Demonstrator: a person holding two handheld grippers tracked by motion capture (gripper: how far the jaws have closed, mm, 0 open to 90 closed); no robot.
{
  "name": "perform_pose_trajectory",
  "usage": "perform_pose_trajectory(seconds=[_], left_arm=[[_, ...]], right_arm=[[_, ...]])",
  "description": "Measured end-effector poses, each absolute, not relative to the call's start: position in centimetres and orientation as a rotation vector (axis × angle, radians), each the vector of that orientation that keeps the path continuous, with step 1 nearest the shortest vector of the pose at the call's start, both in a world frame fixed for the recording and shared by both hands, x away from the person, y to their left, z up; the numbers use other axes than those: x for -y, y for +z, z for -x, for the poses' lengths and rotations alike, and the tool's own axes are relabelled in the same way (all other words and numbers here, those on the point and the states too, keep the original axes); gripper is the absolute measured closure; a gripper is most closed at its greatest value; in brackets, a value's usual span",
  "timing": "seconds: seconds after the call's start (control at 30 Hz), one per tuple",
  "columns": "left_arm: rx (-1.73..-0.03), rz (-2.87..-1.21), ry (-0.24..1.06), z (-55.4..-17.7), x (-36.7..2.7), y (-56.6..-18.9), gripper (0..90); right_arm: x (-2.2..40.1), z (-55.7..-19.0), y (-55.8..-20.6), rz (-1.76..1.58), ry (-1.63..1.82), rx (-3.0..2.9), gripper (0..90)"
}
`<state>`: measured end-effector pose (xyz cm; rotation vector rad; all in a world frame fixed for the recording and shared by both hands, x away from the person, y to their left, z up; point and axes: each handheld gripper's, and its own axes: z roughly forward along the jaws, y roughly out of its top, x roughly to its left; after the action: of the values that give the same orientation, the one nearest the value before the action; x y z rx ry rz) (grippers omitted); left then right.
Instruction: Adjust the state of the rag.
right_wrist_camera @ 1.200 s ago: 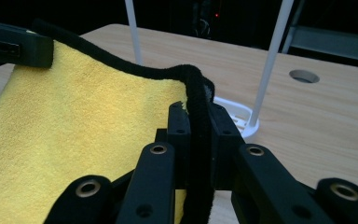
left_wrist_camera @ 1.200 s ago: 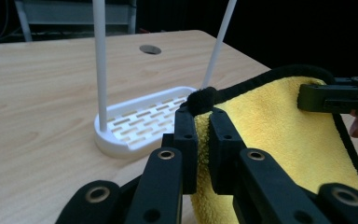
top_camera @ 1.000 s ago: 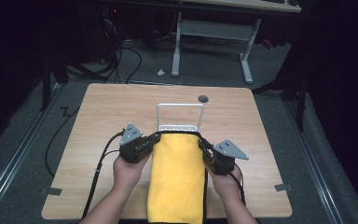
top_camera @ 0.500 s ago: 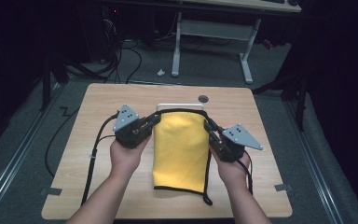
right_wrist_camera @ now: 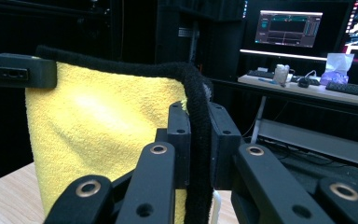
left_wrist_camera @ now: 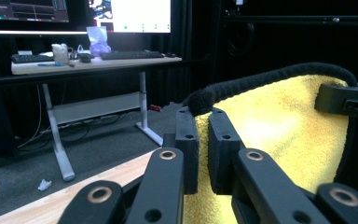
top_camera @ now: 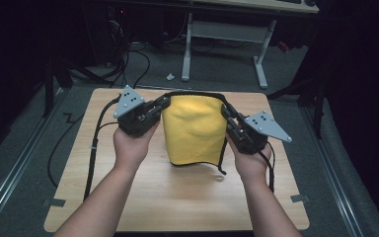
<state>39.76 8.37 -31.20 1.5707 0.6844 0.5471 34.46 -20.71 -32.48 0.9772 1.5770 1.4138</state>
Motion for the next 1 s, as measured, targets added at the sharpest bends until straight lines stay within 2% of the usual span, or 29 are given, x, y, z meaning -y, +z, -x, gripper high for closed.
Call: perform_pose_trajectory(seconds=[0.47,1.0], left_arm=[[-0.654,-1.558,0.566,-40.7,-8.5,-29.2,84.3],[-0.645,-1.571,0.598,-46.1,-8.1,-27.7,84.2]], right_arm=[[20.8,-35.1,-31.2,-0.964,1.419,-1.554,82.3],[21.0,-40.1,-29.5,-1.013,1.429,-1.526,82.3]])
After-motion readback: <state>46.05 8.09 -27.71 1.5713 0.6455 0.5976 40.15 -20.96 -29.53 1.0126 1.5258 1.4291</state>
